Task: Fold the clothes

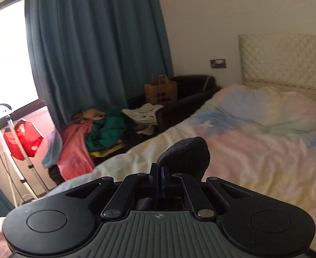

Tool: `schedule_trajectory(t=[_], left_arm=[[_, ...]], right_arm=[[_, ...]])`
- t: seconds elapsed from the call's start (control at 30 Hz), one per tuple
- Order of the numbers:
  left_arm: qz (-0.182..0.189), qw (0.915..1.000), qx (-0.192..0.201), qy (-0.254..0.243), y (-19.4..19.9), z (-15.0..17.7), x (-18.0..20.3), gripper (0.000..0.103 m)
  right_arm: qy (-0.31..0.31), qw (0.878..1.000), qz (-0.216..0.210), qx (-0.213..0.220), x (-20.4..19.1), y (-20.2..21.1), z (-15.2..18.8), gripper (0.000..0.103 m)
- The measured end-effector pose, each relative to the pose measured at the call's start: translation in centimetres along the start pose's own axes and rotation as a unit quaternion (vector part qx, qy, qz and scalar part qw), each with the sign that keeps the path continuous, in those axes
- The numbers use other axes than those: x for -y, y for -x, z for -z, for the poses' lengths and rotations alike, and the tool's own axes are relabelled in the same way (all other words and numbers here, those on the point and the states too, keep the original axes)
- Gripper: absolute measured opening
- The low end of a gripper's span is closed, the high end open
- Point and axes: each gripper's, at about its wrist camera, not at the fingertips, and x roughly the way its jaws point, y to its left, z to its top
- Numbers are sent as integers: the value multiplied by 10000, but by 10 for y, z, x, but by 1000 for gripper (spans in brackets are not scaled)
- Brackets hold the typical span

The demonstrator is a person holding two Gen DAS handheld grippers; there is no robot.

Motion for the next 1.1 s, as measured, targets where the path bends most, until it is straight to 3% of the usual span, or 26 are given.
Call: schedule_trajectory(t=[0.1, 0.2, 0.37, 0.43, 0.57, 0.67, 0.73, 0.97, 1.1], left_arm=[[204, 9991, -165, -345, -10, 29, 35, 15], [343, 9970, -401, -574, -14, 64, 52, 45], [427, 9955, -847, 6, 20, 122, 1, 49], [269, 9942, -980, 352, 58, 147, -35, 54], [-232, 9895, -1160, 831, 139, 196, -90, 55], [-923, 9844, -1064, 1050, 205, 228, -115, 59], [-1256, 9778, -987, 1356, 242, 240, -124, 63], [-1355, 9647, -734, 2137, 310, 272, -138, 63], [-1455, 9612, -589, 2267, 335, 300, -142, 75]], right_arm=[[-243, 9997, 15, -80, 12, -4, -2, 80], [-388, 9989, -79, -252, 18, -10, 1, 80], [-698, 9960, -264, -496, 26, -18, 3, 80], [-828, 9941, -353, -605, 28, -22, 4, 80], [-947, 9902, -611, -825, 25, -26, 6, 80], [-631, 9928, -649, -788, 12, -20, 6, 80], [2, 9969, -499, -616, -8, -12, 8, 80], [1058, 9897, -807, -526, -48, 30, 19, 79], [1193, 9875, -797, -659, -56, 49, 25, 79]])
